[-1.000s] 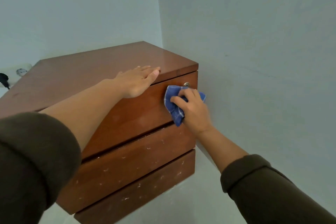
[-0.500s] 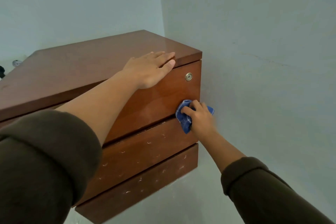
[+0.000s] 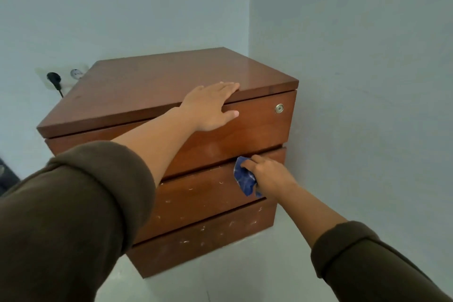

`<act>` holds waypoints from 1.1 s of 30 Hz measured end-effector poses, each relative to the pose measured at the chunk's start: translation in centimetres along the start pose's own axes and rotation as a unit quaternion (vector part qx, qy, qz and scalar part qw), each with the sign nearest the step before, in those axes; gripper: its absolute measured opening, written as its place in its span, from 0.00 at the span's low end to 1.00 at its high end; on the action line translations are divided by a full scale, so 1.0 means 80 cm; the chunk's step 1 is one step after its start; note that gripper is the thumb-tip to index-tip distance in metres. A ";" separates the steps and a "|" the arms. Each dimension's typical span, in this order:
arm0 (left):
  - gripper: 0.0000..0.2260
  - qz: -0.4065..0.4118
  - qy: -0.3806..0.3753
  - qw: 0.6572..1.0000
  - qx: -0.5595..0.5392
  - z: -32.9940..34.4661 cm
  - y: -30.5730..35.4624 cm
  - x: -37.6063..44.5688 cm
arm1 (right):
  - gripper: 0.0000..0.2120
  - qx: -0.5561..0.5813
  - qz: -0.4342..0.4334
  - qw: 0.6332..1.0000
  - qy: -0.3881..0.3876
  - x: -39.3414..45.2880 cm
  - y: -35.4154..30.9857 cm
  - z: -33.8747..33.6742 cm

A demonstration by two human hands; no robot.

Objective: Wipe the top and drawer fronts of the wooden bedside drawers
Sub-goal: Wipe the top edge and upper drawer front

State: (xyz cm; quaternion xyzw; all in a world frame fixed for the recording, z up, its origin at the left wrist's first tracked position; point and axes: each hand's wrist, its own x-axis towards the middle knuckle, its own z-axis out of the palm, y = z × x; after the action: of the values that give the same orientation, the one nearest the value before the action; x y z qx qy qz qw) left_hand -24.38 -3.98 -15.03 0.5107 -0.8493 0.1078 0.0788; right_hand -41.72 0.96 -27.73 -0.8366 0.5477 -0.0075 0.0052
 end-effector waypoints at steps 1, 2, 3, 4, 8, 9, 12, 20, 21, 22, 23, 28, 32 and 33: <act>0.31 -0.007 0.011 1.000 0.006 0.000 -0.009 -0.016 | 0.34 -0.001 -0.013 1.000 -0.009 0.001 -0.016 -0.001; 0.32 -0.017 0.020 1.000 0.012 0.001 -0.019 -0.033 | 0.34 -0.002 -0.027 1.000 -0.012 0.003 -0.033 -0.001; 0.32 -0.029 0.027 0.999 0.021 0.001 -0.029 -0.051 | 0.33 0.001 -0.041 0.999 -0.011 0.005 -0.051 0.000; 0.33 -0.043 0.033 0.998 0.031 0.001 -0.040 -0.069 | 0.32 0.004 -0.054 0.998 -0.010 0.007 -0.069 0.000; 0.34 -0.117 0.075 0.988 0.064 -0.002 -0.093 -0.146 | 0.26 0.002 -0.114 0.993 0.013 0.014 -0.146 0.004; 0.35 -0.129 0.086 0.985 0.073 -0.002 -0.106 -0.164 | 0.25 0.006 -0.122 0.992 0.024 0.017 -0.163 0.005; 0.41 -0.141 0.084 0.982 0.090 -0.004 -0.135 -0.203 | 0.23 0.005 -0.134 0.990 0.033 0.032 -0.204 0.009; 0.52 -0.154 0.085 0.976 0.126 0.008 -0.144 -0.210 | 0.20 0.001 -0.033 0.999 -0.012 0.054 -0.255 0.013; 0.52 -0.156 0.091 0.975 0.129 0.010 -0.144 -0.209 | 0.20 0.011 -0.020 1.000 -0.021 0.054 -0.257 0.013; 0.52 -0.158 0.095 0.974 0.132 0.012 -0.144 -0.208 | 0.20 0.022 -0.010 0.999 -0.021 0.053 -0.257 0.014; 0.52 -0.160 0.098 0.973 0.134 0.013 -0.144 -0.208 | 0.21 0.033 -0.005 0.999 -0.009 0.051 -0.258 0.016; 0.52 -0.162 0.102 0.971 0.140 0.013 -0.141 -0.208 | 0.29 -0.001 -0.031 0.999 0.029 0.047 -0.267 0.019; 0.52 -0.168 0.106 0.970 0.139 0.014 -0.140 -0.208 | 0.28 -0.069 -0.039 0.997 0.011 0.049 -0.277 0.020; 0.52 -0.170 0.107 0.970 0.139 0.015 -0.140 -0.208 | 0.29 -0.073 -0.026 0.997 -0.002 0.050 -0.278 0.024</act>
State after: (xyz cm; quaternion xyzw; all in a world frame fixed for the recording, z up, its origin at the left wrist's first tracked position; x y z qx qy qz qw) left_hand -6.74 4.76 -19.08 0.6392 -0.7131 0.2640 0.1145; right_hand -19.72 6.18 -29.25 -0.8488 0.5248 0.0337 -0.0550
